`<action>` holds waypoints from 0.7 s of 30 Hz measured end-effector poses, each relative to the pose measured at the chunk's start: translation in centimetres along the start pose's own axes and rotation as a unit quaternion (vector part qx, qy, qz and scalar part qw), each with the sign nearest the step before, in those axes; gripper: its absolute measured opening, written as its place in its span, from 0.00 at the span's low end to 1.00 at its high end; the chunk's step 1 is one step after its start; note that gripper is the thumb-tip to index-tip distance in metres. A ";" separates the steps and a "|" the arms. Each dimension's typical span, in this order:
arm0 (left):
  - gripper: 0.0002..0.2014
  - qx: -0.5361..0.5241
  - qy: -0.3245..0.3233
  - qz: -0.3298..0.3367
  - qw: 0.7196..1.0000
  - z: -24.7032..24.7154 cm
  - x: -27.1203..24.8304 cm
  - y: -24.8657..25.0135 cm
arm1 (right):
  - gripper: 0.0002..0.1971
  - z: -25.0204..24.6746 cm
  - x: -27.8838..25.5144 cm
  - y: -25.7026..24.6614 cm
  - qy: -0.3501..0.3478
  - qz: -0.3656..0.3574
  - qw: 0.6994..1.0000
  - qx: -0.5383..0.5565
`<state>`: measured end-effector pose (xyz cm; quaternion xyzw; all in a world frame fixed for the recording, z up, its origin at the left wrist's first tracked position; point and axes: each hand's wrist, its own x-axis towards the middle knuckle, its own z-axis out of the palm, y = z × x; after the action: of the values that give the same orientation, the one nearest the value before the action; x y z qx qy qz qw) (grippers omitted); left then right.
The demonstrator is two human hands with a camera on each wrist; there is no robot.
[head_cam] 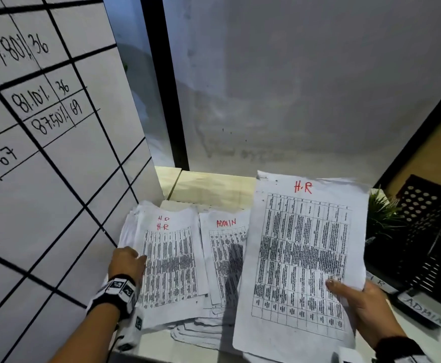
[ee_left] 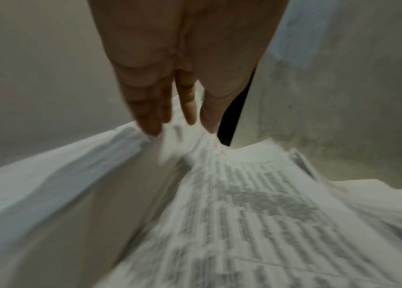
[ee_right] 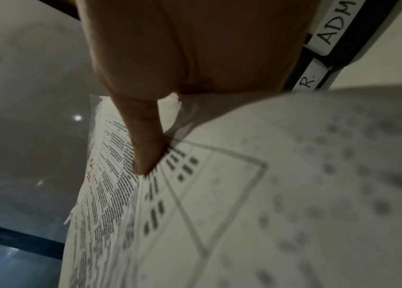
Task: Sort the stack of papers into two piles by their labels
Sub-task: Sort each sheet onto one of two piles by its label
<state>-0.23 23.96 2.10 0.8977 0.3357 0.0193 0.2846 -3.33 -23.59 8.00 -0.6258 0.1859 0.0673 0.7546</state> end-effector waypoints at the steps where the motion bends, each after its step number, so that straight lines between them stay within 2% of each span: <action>1: 0.12 0.006 0.009 0.025 1.000 0.4 -0.3 0.8 | 0.11 0.0 0.0 0.0 -0.004 0.001 1.000 -0.002; 3: 0.12 -0.042 0.020 0.116 0.992 0.9 -2.3 3.6 | 0.11 0.1 0.1 0.2 -0.004 0.006 1.000 -0.008; 4: 0.11 -0.088 -0.012 0.172 0.981 1.1 -3.9 5.4 | 0.12 0.2 0.1 0.2 -0.006 0.007 1.000 -0.006; 5: 0.12 -0.136 -0.074 0.207 0.966 1.1 -5.9 7.2 | 0.12 0.3 0.2 0.3 -0.007 0.006 1.000 -0.004; 7: 0.18 -0.227 -0.188 0.232 0.927 1.6 -9.9 10.5 | 0.15 0.4 0.2 0.2 -0.010 0.004 1.000 -0.002; 8: 0.20 -0.277 -0.204 0.228 0.911 2.1 -11.4 11.6 | 0.16 0.6 0.2 0.2 -0.011 0.002 1.000 -0.001; 12: 0.13 -0.446 -0.188 0.112 0.868 3.7 -14.6 14.4 | 0.17 0.5 0.2 0.4 -0.013 -0.002 1.000 -0.003; 14: 0.11 -0.461 -0.161 0.098 0.867 4.1 -15.0 15.1 | 0.18 0.2 0.3 0.5 -0.015 -0.002 1.000 0.002; 18: 0.10 -0.471 -0.152 0.110 0.862 4.4 -15.7 15.4 | 0.28 0.1 0.3 0.7 -0.031 -0.003 1.000 -0.004; 21: 0.11 -0.442 -0.139 0.179 0.868 4.4 -16.1 15.1 | 0.23 0.4 0.1 0.5 -0.029 -0.005 0.999 0.012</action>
<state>-2.78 2.61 8.83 0.7162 0.0832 0.0915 0.6868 -3.32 -23.09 7.54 -0.6153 0.1615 0.0793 0.7675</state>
